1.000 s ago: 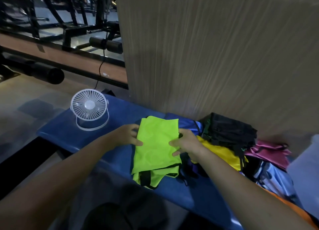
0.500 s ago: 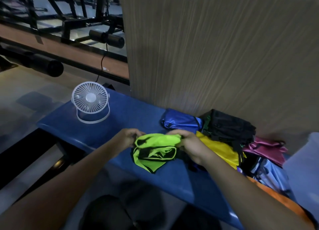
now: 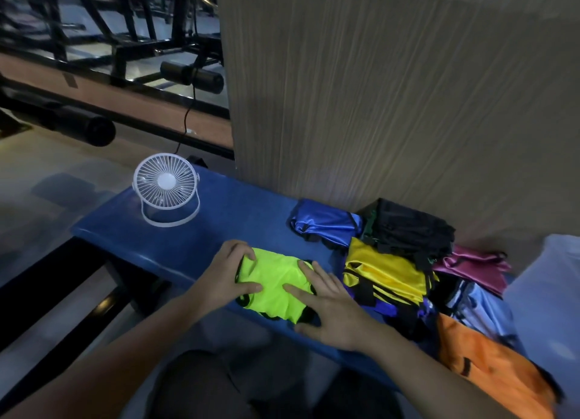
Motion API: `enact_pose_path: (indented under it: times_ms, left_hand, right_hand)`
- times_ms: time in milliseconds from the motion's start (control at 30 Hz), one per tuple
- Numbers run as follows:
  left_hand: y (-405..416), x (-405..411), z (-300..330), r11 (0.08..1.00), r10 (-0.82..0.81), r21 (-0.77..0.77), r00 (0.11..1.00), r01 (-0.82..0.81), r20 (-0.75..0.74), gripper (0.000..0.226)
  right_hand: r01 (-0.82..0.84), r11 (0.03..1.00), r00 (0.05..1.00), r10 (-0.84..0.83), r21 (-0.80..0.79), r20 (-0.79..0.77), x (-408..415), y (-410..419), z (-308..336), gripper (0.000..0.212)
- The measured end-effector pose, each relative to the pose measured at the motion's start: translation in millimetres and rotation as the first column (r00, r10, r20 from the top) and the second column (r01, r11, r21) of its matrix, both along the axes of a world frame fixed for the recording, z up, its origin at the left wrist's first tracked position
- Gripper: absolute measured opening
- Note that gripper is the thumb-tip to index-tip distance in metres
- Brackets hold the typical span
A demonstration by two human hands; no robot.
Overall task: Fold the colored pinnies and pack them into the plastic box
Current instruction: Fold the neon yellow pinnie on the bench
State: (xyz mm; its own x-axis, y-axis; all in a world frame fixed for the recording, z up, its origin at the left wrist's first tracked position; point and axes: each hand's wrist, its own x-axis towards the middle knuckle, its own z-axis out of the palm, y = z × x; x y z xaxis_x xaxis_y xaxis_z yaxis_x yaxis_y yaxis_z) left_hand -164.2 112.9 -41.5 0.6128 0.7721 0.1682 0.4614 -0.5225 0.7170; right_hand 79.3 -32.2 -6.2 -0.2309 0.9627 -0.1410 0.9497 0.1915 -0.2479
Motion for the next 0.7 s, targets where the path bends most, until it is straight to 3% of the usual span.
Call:
enact_pose_path:
  times_ms: [167,333,500,600,700]
  left_hand:
    - [-17,-2,10,0.999,-0.040,-0.033,0.999,0.041,0.024,0.058]
    - [-22,3,8,1.000,-0.019,0.023,0.997,0.021,-0.074,0.067]
    - [-18,28,10,1.000,0.022,-0.005,0.991,-0.023,-0.129,0.061]
    - [-10,44,18,0.993,0.071,-0.084,0.995,-0.077,-0.073,0.035]
    - [3,56,24,0.962,0.246,-0.123,0.969,-0.244,0.000,0.022]
  right_hand:
    - [0.039,0.985,0.996,-0.024,0.171,-0.089,-12,-3,17,0.071]
    - [-0.034,0.969,0.984,-0.010,0.246,0.176,-17,1,-10,0.051]
    - [0.075,0.991,0.995,-0.081,0.114,0.049,-11,12,-6,0.053]
    - [0.191,0.980,0.972,-0.181,0.060,-0.151,-13,16,3,0.055]
    - [0.385,0.904,0.885,-0.305,0.185,-0.352,-12,27,8,0.042]
